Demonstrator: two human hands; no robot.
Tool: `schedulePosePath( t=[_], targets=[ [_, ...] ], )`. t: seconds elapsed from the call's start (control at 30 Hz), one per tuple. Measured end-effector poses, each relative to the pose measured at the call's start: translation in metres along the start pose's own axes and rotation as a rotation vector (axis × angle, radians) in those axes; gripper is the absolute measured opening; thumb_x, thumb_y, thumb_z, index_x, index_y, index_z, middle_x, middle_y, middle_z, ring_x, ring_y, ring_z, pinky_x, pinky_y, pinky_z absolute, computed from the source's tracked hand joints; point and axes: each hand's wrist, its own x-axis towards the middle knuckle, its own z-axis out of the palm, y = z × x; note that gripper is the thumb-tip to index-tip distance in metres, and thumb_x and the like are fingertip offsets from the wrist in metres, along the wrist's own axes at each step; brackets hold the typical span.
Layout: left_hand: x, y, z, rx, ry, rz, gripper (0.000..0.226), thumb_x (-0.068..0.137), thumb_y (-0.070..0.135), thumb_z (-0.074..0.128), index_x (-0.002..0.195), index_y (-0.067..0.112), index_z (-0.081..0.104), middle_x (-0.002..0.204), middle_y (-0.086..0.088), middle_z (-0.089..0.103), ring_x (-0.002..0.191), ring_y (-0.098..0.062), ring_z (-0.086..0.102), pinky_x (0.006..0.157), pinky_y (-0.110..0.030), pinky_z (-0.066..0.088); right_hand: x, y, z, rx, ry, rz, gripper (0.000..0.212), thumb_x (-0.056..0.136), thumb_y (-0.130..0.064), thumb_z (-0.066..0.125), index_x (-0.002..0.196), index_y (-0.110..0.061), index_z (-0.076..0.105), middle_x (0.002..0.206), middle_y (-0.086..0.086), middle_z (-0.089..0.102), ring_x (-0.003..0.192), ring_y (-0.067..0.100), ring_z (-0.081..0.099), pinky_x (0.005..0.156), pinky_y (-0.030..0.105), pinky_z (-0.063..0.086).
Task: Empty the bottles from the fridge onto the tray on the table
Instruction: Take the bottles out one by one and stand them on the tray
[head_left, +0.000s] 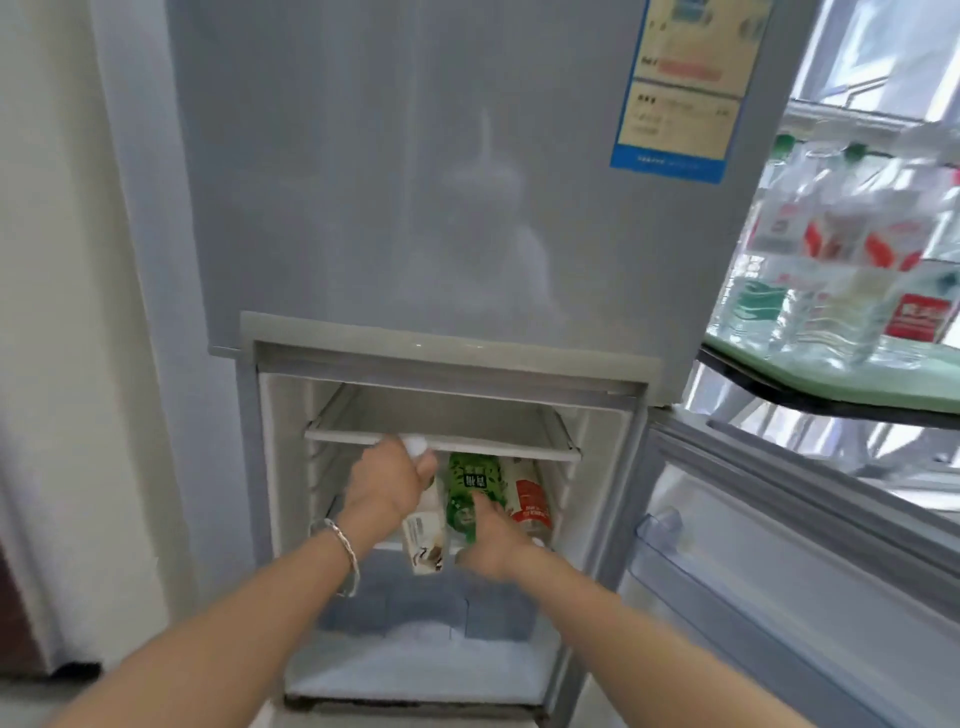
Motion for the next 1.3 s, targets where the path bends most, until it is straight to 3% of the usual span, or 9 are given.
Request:
schedulePosePath(
  t=[0.17,0.27,0.43,0.6,0.7,0.77,0.93,1.1,1.3],
  targets=[
    [-0.042,0.066,-0.037,0.131,-0.037,0.282,0.038,0.078,0.052,0.049,0.067,0.016,0.053,0.071,-0.004,0.062,0.067,-0.024,0.062,0.055,-0.028,0.046,-0.059,-0.007,-0.051,0.038,-0.067,0.004,0.078,0.072,-0.029,0.082,0.137,-0.010,0.043,0.130,0.007,0.056,0.116,0.028,0.057,0.099,0.036,0.047],
    [-0.065,0.103,-0.056,0.152,-0.021,0.485,0.040,0.077,0.054,0.047,0.073,0.016,0.058,0.071,0.000,0.061,0.061,-0.017,0.056,0.049,-0.026,0.035,-0.103,-0.002,-0.093,0.098,-0.102,0.030,0.064,0.072,-0.032,0.082,0.123,-0.006,0.055,0.103,0.007,0.065,0.084,0.023,0.063,0.083,0.039,0.057],
    [-0.092,0.177,-0.094,-0.060,0.002,0.649,0.048,0.076,0.066,0.049,0.070,0.019,0.055,0.070,0.001,0.061,0.062,-0.018,0.057,0.051,-0.029,0.039,-0.171,0.007,-0.173,0.304,0.047,0.004,0.039,0.075,-0.021,0.081,0.108,-0.014,0.062,0.107,0.002,0.071,0.102,0.021,0.067,0.092,0.035,0.056],
    [-0.102,0.259,-0.129,-0.338,-0.024,0.745,0.048,0.085,0.065,0.046,0.074,0.019,0.051,0.069,0.005,0.054,0.060,-0.012,0.048,0.053,-0.025,0.034,-0.223,0.009,-0.248,0.620,0.228,-0.094,0.033,0.080,-0.010,0.077,0.105,-0.009,0.055,0.104,0.007,0.071,0.095,0.020,0.070,0.087,0.030,0.057],
    [-0.109,0.296,-0.136,-0.473,-0.058,0.760,0.042,0.095,0.050,0.041,0.097,0.010,0.054,0.079,0.000,0.056,0.070,-0.015,0.052,0.057,-0.023,0.036,-0.238,0.021,-0.289,0.691,0.345,-0.146,0.028,0.082,-0.018,0.076,0.101,-0.011,0.055,0.103,0.007,0.069,0.092,0.019,0.068,0.084,0.027,0.056],
    [-0.110,0.315,-0.126,-0.474,-0.066,0.731,0.039,0.096,0.044,0.039,0.108,0.009,0.052,0.093,-0.006,0.061,0.082,-0.022,0.059,0.065,-0.030,0.046,-0.239,0.036,-0.313,0.690,0.451,-0.167,0.048,0.079,-0.025,0.078,0.115,-0.006,0.054,0.113,0.011,0.066,0.101,0.023,0.066,0.087,0.030,0.055],
    [-0.117,0.359,-0.077,-0.580,-0.173,0.647,0.023,0.094,0.033,0.045,0.105,0.013,0.043,0.103,-0.013,0.060,0.095,-0.031,0.064,0.084,-0.051,0.056,-0.237,0.084,-0.356,0.673,0.606,-0.210,0.057,0.079,-0.024,0.077,0.123,-0.004,0.047,0.111,0.015,0.065,0.101,0.026,0.063,0.079,0.030,0.052],
    [-0.129,0.411,-0.022,-0.652,-0.190,0.642,0.032,0.092,0.022,0.053,0.118,0.007,0.043,0.105,-0.014,0.058,0.088,-0.027,0.064,0.078,-0.042,0.059,-0.220,0.148,-0.396,0.622,0.630,-0.181,0.057,0.079,-0.027,0.077,0.124,-0.011,0.046,0.114,0.017,0.065,0.107,0.033,0.062,0.097,0.047,0.050],
    [-0.120,0.445,0.039,-0.690,-0.284,0.621,0.046,0.090,0.016,0.058,0.131,0.006,0.040,0.114,-0.015,0.061,0.086,-0.021,0.064,0.076,-0.034,0.060,-0.185,0.210,-0.415,0.693,0.607,-0.159,0.059,0.084,-0.021,0.072,0.134,-0.006,0.043,0.113,0.013,0.068,0.109,0.030,0.061,0.096,0.042,0.047]
  ],
)
